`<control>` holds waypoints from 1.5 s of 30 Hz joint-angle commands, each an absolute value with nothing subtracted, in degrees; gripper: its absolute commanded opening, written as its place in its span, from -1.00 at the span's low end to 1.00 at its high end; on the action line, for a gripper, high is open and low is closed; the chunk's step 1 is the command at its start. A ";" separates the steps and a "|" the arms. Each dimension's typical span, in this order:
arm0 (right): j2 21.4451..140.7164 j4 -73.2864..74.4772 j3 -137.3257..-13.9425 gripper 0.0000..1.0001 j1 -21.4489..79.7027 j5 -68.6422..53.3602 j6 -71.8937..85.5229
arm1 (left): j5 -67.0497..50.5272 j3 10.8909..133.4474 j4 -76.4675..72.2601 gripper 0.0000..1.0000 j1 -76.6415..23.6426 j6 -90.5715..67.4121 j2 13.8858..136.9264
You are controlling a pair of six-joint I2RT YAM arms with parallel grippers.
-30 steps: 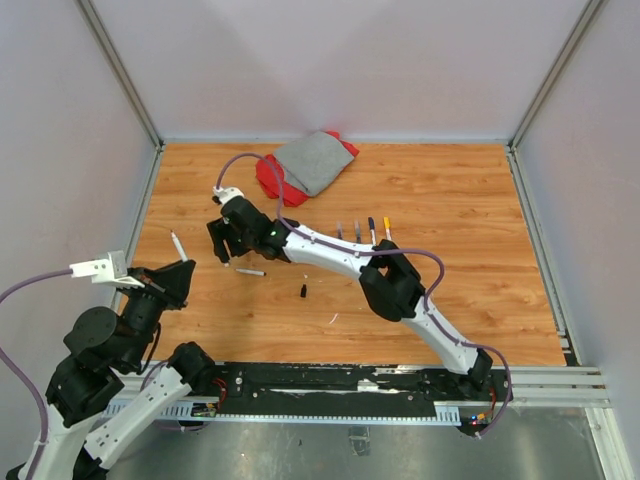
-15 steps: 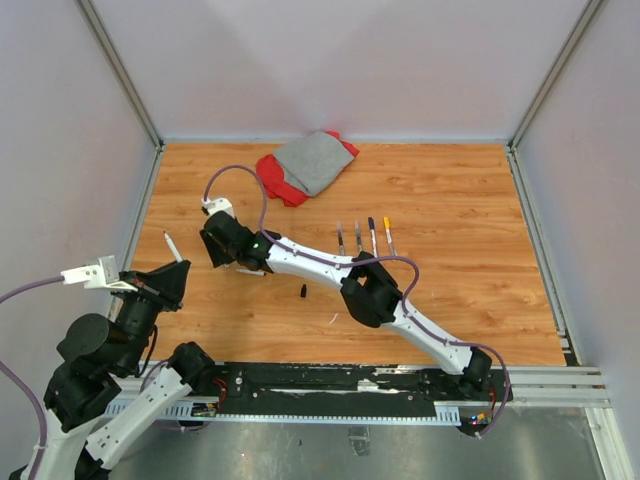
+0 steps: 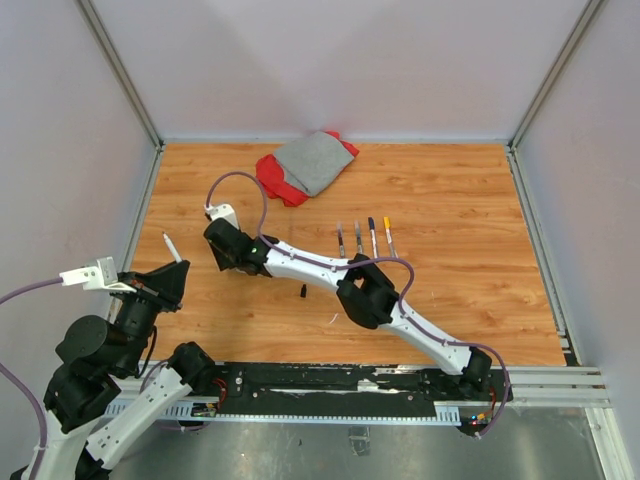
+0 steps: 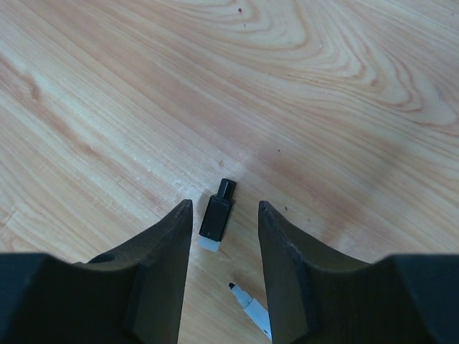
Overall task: Insert the pens into the pen caps
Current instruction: Pick up the pen cap from the center of the board.
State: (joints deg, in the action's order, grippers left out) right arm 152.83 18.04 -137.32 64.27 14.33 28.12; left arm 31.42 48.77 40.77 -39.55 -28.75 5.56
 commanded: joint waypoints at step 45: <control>109.78 -2.66 -84.28 -0.99 61.52 7.50 11.81 | 34.78 48.21 39.21 -0.99 -39.31 -29.12 6.64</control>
State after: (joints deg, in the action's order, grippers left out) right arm 117.82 -0.01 -94.74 62.37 8.80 16.69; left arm 34.04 48.71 40.80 -39.55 -29.02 4.19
